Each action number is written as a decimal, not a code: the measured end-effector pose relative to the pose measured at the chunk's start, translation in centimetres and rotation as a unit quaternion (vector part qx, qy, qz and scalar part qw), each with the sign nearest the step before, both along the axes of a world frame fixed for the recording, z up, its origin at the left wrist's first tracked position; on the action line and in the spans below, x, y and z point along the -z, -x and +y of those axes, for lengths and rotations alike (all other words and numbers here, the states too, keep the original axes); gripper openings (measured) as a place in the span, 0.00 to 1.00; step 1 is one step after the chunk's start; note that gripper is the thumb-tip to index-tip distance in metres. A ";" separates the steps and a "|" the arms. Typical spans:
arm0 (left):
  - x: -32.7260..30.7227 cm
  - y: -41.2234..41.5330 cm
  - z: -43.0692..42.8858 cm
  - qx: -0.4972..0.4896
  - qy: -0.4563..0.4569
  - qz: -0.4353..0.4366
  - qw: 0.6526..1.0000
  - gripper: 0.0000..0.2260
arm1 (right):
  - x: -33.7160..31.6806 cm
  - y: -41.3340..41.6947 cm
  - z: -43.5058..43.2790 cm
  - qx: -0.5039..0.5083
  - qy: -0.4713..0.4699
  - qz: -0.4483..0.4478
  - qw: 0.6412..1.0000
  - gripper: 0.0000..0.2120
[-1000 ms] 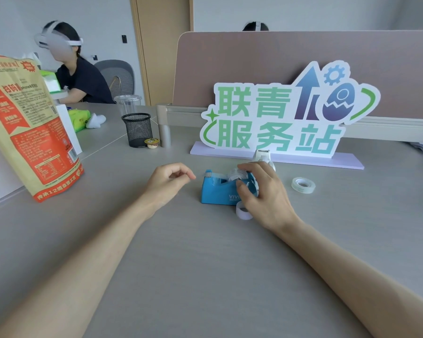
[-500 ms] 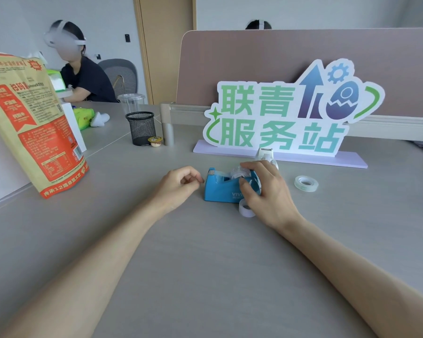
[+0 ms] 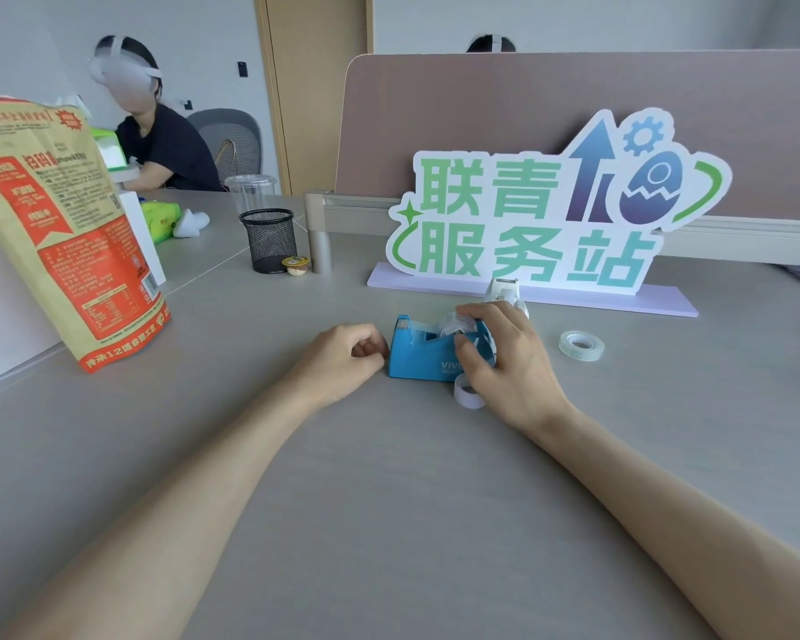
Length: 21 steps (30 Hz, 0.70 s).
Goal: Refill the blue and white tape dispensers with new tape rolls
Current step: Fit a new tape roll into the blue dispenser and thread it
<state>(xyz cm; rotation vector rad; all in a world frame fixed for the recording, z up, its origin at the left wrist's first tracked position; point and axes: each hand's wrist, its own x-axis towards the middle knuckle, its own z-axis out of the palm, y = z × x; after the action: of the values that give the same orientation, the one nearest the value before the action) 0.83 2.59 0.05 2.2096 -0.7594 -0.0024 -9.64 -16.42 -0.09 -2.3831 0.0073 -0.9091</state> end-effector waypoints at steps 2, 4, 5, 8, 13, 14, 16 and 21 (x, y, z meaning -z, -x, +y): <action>0.0 0.2 0.0 -0.001 -0.018 -0.026 1.000 0.07 | -0.1 0.0 0.0 -0.003 -0.005 0.002 1.000 0.14; 0.1 0.5 0.2 -0.009 -0.051 -0.066 0.996 0.05 | -0.1 0.0 0.0 0.000 -0.020 0.016 1.000 0.16; 0.2 0.7 0.3 -0.013 -0.070 -0.088 0.994 0.04 | -0.2 0.0 0.0 0.004 -0.032 0.027 0.999 0.17; 0.6 1.3 0.5 -0.018 -0.103 -0.145 0.984 0.04 | -0.1 0.0 -0.1 0.014 -0.066 0.041 0.997 0.18; 1.1 0.9 0.2 -0.065 -0.112 -0.176 0.976 0.19 | -0.2 0.3 -0.1 0.026 -0.100 0.028 0.994 0.17; 1.1 0.8 0.2 -0.086 -0.111 -0.186 0.972 0.19 | -0.4 0.4 -0.1 0.021 -0.119 0.026 0.992 0.17; 1.1 0.7 0.3 -0.121 -0.099 -0.210 0.965 0.18 | -0.6 0.7 0.1 0.001 -0.161 0.022 0.987 0.16; 0.9 1.2 0.3 -0.038 -0.078 -0.231 0.969 0.14 | -0.9 1.3 0.5 -0.054 -0.183 0.029 0.981 0.12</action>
<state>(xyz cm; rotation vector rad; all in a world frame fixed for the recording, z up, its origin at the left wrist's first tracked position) -0.33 2.93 -0.87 2.4189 -0.9475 0.5233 -10.97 -15.92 0.85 -2.0458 0.0612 -0.7184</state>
